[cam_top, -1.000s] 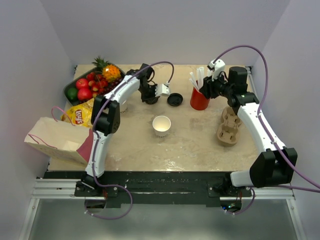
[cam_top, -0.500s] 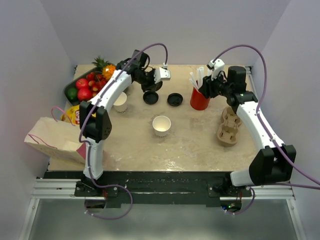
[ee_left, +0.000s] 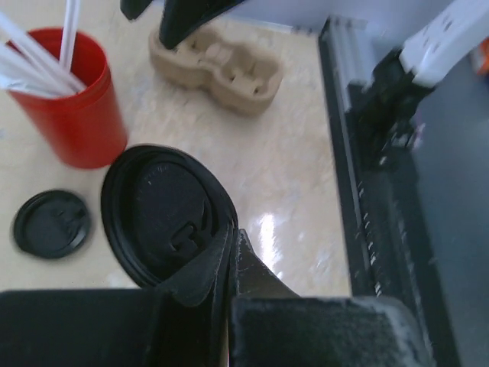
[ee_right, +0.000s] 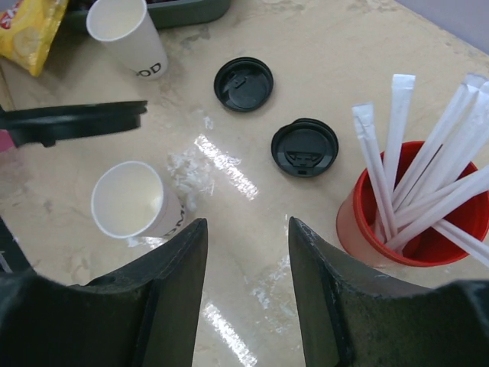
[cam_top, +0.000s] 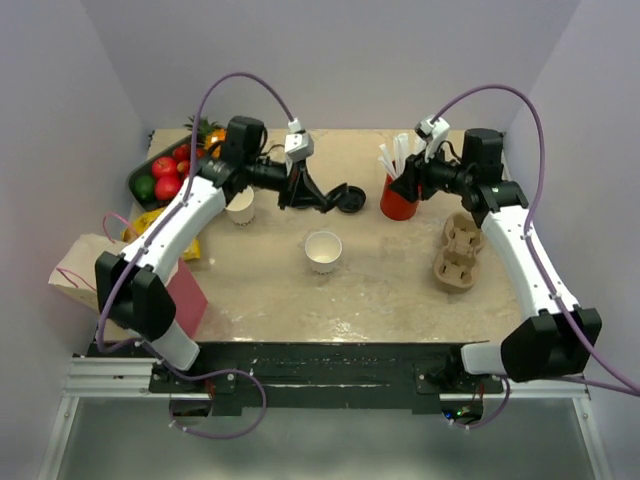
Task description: Pack the takeout coffee
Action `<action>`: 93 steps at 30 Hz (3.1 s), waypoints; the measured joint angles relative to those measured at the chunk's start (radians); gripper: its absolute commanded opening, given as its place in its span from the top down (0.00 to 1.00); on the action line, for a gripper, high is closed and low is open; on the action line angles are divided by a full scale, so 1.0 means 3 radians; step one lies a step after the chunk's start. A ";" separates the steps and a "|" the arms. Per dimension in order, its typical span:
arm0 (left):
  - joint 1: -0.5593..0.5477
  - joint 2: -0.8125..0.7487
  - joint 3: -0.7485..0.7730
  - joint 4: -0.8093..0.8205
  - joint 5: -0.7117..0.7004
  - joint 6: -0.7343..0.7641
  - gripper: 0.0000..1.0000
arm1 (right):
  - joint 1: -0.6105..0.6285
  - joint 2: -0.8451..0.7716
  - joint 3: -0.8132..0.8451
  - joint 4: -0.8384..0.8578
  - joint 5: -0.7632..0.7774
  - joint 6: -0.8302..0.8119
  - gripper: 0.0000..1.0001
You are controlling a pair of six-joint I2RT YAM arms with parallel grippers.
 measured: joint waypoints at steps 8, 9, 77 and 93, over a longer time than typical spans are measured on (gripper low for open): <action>-0.0089 -0.0814 -0.2224 0.3063 0.0460 -0.2631 1.00 | 0.0000 -0.0429 0.0050 -0.0526 -0.0186 -0.0137 0.46; -0.0122 -0.0811 -0.2313 0.3328 0.0465 -0.2855 1.00 | 0.0000 -0.0481 0.0048 -0.0563 -0.0209 -0.0160 0.45; 0.0422 0.0393 -0.3010 0.5868 0.0247 -0.5406 0.71 | 0.1072 0.0395 -0.0965 0.0715 -0.0065 -0.0001 0.42; 0.0291 -0.0439 -0.2668 0.3482 0.0004 -0.2811 0.55 | 0.1114 0.0389 -0.0982 0.0839 -0.0065 0.0200 0.42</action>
